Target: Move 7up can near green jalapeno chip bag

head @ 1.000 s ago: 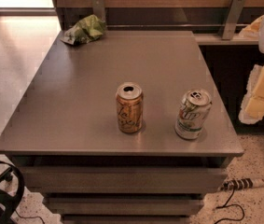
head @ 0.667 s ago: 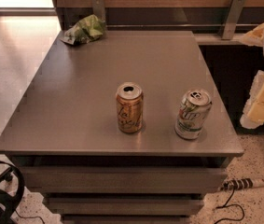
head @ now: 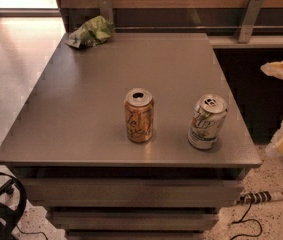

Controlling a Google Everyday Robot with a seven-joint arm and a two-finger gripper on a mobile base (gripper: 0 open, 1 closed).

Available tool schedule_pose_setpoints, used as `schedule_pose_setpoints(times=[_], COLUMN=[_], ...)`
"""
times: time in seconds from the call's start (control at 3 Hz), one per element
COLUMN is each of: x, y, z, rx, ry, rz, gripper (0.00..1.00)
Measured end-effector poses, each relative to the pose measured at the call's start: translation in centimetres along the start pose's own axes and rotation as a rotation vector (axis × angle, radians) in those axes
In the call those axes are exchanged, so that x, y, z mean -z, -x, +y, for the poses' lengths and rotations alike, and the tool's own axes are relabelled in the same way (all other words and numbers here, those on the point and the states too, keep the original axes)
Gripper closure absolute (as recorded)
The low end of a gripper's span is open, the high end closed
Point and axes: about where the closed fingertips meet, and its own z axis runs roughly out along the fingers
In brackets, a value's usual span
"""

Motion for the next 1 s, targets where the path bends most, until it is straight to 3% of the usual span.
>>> schedule_pose_setpoints(times=[0.67,1.0], x=[-2.0,-3.2], y=[0.1,0.6], z=[0.2,-0.1], rx=[-0.05,-0.065], ry=[0.024,0.019], rz=[-0.284,-0.391], gripper=[0.0,0.0])
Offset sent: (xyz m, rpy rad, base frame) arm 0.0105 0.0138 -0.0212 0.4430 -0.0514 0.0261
